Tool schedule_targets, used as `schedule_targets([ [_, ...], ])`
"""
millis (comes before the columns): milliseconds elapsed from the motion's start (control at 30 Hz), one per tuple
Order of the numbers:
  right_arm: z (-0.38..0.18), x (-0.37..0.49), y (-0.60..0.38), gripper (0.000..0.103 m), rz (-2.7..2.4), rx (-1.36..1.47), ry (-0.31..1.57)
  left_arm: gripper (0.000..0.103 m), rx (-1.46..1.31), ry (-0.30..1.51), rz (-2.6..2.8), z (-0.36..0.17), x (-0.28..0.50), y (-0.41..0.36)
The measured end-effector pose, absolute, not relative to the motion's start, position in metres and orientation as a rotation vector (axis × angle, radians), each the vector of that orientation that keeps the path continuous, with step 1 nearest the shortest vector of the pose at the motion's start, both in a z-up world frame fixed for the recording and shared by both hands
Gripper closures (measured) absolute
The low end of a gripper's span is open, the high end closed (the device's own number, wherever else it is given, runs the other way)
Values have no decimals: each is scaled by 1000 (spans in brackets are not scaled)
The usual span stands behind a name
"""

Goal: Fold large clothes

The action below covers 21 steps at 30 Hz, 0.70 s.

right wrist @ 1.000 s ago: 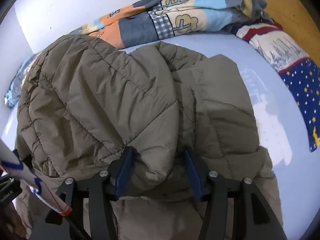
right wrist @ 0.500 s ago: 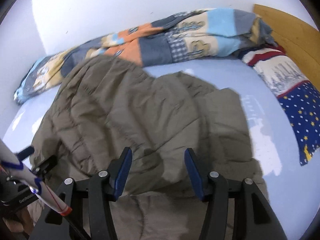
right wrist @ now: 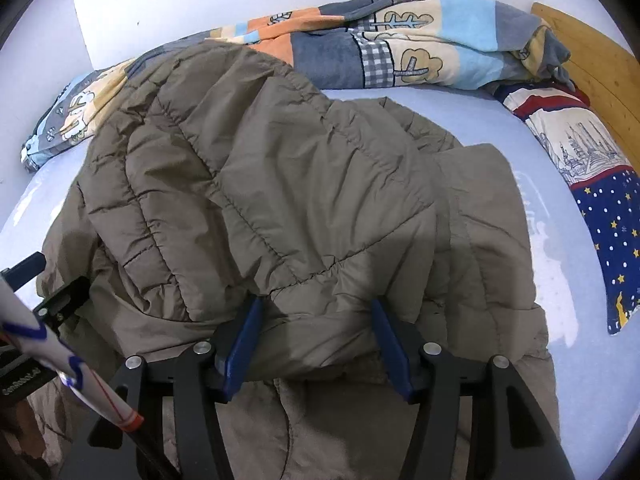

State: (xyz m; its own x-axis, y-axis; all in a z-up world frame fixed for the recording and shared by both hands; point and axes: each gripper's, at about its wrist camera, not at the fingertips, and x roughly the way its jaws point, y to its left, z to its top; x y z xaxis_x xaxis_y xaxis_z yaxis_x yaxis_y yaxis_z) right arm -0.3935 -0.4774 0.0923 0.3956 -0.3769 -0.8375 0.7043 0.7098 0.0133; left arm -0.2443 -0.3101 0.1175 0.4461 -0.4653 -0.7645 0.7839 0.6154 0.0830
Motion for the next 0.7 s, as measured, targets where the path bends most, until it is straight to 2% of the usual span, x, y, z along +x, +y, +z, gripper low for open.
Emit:
schedule_targets([
  [433,127,-451,-468,41,-702,476,907,18,420,777,-850,148,-273,-267],
  [700,115,-520,-444,41,-701,598,930,18,335,945,-861,127,-310,-220],
])
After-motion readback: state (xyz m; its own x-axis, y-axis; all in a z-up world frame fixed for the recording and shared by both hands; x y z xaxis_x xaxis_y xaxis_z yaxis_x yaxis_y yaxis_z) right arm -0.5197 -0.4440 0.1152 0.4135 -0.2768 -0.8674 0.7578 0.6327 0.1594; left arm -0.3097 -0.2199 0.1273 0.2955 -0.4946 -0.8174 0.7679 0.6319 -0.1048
